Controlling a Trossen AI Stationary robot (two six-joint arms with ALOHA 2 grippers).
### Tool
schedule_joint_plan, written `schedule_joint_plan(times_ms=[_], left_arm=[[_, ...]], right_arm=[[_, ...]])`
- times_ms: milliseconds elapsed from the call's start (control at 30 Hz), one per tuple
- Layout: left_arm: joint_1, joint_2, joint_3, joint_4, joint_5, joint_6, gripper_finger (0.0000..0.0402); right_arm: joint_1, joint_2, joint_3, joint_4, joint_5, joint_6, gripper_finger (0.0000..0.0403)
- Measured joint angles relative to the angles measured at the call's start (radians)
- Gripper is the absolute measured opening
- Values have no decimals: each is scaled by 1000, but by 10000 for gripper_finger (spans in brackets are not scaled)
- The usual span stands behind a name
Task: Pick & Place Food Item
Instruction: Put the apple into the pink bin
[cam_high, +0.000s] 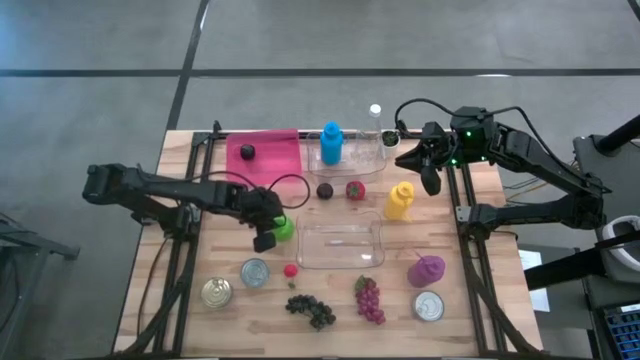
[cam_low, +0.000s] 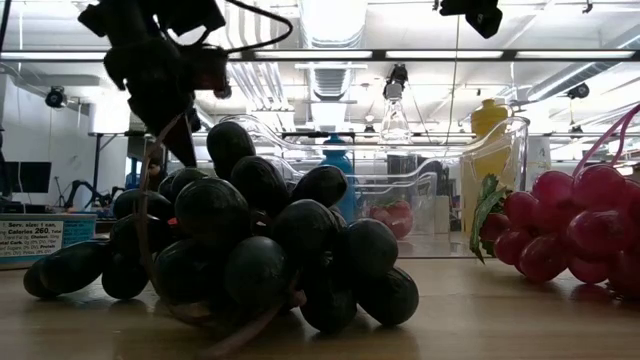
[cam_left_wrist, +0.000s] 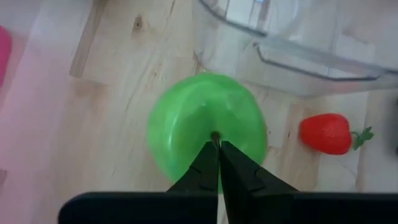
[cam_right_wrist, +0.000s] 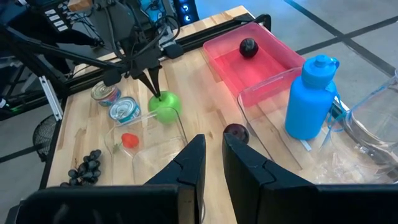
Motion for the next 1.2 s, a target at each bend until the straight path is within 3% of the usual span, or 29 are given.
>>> schedule_joint_plan(times_ms=[333,533,767,1200], left_arm=[[25,-19,117,-170,-35,-19,2],[91,-54,187,-255,-121,-80,2],[247,-60,250,-302,-143,-179,2],[630,-59,257,-352,-144,-177,2]], right_arm=[[0,0,0,0,0,-4,52],[0,0,0,0,0,-4,52],[0,0,0,0,0,-4,52],[0,0,0,0,0,-5,52]])
